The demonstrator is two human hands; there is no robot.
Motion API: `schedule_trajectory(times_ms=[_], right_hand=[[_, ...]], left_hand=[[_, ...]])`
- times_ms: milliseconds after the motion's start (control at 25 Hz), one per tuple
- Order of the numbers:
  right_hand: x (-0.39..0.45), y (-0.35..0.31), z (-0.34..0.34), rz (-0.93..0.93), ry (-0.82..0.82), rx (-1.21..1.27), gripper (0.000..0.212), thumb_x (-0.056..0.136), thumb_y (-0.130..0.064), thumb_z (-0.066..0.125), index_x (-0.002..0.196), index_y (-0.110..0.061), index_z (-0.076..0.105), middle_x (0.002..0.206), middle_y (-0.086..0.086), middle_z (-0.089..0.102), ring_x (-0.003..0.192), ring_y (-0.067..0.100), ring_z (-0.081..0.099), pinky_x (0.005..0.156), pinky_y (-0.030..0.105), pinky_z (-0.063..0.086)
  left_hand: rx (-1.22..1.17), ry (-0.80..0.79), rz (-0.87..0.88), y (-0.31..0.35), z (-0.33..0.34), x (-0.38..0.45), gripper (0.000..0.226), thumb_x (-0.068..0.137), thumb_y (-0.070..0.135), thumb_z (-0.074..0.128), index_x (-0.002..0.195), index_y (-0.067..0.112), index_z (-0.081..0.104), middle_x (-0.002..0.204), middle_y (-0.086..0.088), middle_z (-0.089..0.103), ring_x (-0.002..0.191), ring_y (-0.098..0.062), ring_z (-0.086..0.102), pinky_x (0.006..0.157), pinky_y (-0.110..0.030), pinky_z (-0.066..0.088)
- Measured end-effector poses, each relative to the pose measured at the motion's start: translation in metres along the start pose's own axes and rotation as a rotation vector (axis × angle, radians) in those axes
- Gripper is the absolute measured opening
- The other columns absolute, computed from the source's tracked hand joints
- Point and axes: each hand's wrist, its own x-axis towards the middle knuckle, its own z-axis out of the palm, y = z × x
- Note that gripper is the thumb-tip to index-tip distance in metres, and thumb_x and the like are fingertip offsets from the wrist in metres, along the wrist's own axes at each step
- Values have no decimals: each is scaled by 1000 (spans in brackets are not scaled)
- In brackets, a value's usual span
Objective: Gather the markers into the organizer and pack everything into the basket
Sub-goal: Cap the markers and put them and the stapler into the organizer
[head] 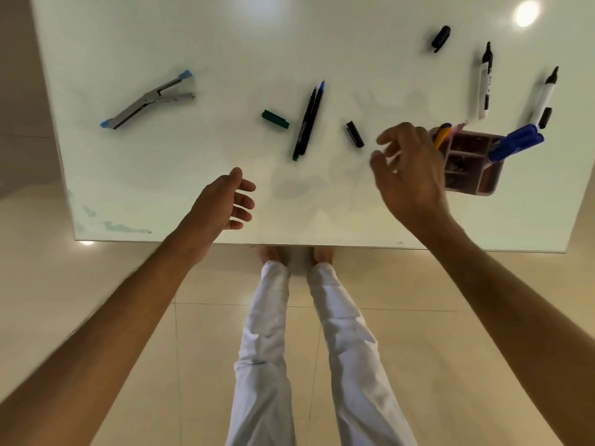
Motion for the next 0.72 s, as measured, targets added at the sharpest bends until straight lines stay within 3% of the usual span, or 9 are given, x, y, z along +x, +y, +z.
schedule_trajectory(times_ms=[120, 320, 480, 720], right_hand=[[23, -18, 36, 153, -40, 6, 44, 98, -37, 62, 132, -12, 52, 128, 11, 55, 112, 24, 57, 85, 38, 49], [59, -32, 79, 424, -76, 64, 68, 93, -56, 62, 139, -10, 42, 136, 11, 44, 124, 33, 48, 82, 40, 38], [65, -39, 94, 415, -104, 46, 77, 89, -61, 68, 138, -10, 41, 136, 12, 39, 125, 32, 44, 83, 39, 38], [63, -44, 105, 403, -142, -67, 70, 93, -46, 70, 140, -8, 35, 137, 15, 36, 123, 34, 41, 82, 38, 39]], left_hand=[[-19, -1, -5, -4, -9, 2, 47, 112, 49, 36, 117, 15, 69, 82, 1, 68, 71, -17, 65, 72, -34, 50], [-47, 0, -28, -12, -26, 5, 47, 111, 49, 37, 115, 16, 70, 77, 4, 69, 67, -14, 66, 71, -33, 51], [-60, 14, -39, -19, -38, 7, 48, 111, 49, 37, 116, 15, 71, 77, 4, 68, 67, -15, 65, 72, -34, 50], [-74, 29, -42, -26, -55, 10, 49, 111, 50, 38, 116, 15, 72, 76, 6, 69, 68, -15, 65, 73, -34, 51]])
